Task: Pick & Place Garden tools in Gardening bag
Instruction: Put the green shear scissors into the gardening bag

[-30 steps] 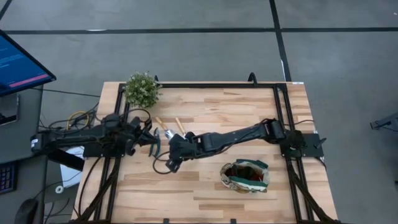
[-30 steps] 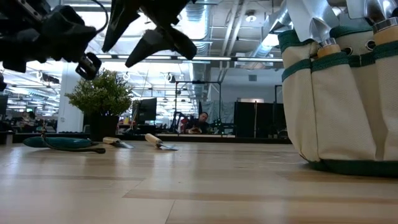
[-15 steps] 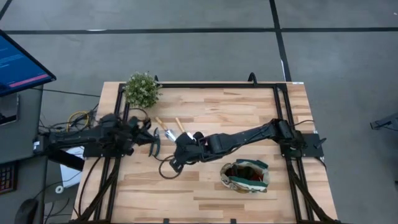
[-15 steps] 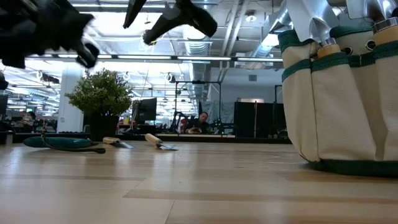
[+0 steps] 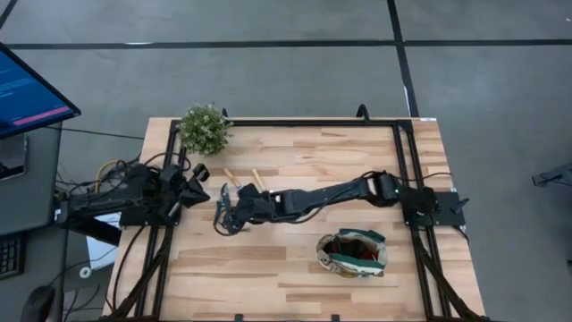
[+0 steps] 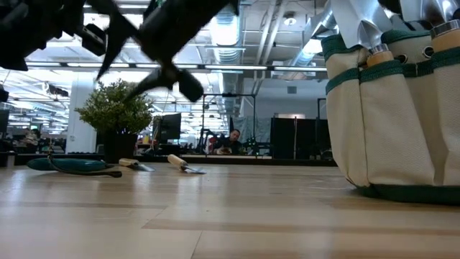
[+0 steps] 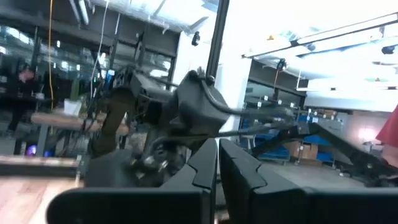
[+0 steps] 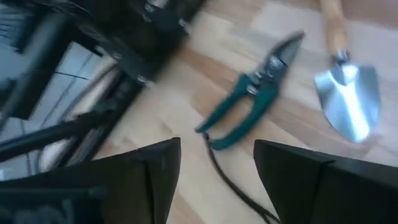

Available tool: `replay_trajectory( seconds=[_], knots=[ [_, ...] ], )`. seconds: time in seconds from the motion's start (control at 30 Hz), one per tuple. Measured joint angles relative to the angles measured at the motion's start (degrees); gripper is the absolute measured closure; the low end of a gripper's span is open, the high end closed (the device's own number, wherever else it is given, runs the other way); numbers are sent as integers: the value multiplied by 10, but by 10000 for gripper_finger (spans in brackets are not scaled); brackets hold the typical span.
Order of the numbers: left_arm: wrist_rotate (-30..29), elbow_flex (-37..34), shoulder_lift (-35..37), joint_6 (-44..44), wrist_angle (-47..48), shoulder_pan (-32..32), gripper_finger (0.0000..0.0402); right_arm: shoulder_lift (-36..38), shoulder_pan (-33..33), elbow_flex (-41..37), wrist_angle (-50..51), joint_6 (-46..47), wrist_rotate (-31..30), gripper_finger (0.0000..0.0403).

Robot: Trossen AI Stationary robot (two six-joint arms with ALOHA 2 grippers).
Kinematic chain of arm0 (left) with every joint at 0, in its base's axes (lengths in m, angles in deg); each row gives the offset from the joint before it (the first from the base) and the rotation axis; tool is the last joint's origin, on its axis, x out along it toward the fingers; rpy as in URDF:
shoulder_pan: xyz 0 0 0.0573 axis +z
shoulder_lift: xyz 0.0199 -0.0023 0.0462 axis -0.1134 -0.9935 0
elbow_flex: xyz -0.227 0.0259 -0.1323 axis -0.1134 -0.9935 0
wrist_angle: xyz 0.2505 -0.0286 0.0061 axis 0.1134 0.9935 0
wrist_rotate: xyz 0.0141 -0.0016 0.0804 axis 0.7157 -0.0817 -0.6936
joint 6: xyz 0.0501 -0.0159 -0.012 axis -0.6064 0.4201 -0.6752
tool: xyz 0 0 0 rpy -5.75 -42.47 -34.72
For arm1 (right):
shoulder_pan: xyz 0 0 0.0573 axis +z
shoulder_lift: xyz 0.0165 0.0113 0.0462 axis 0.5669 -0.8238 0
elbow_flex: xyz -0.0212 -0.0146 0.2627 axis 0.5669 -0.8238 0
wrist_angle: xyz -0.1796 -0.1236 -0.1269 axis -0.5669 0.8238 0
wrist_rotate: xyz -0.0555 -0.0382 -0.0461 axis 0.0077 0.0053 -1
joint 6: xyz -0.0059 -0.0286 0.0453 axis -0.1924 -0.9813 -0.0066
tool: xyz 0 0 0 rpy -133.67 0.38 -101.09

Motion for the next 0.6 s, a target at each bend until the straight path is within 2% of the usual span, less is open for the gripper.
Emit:
replay_trajectory(
  seconds=[0.1,0.3,0.43,0.6],
  knots=[
    [-1,0,1,0,-1,0,384,-24,-1,0,-9,19,9,224],
    [-1,0,1,0,0,0,384,-62,-6,0,-115,22,35,246],
    [-1,0,1,0,0,0,384,-66,-11,0,-119,19,40,257],
    [-1,0,1,0,-1,0,384,-60,-11,0,-117,-55,64,271]
  ],
)
